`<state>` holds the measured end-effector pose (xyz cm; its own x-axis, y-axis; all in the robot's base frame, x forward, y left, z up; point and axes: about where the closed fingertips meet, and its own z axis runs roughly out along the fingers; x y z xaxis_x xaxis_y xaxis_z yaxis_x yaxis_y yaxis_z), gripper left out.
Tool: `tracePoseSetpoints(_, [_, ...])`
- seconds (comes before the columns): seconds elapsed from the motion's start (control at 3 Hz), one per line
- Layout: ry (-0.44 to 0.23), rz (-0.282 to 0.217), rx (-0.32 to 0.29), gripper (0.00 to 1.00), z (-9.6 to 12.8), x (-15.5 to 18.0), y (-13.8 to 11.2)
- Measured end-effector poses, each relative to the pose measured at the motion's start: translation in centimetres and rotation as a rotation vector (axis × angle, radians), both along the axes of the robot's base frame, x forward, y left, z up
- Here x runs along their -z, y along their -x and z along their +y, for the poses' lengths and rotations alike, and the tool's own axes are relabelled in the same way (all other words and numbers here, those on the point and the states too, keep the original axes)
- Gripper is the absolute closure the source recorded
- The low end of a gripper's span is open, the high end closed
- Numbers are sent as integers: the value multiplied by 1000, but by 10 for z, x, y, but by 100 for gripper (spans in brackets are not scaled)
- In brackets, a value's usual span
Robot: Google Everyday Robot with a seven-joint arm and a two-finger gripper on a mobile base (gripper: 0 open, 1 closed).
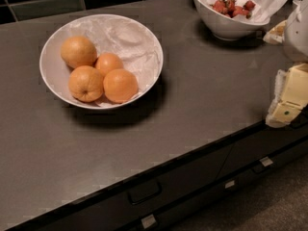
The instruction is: Pick orange from white bowl
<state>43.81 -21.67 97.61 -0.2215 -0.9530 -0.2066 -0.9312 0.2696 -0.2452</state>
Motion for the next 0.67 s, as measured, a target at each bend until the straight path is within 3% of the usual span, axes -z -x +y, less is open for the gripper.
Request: tracePoseSetpoints(0.67, [-3, -10, -14, 0, 5, -2, -2])
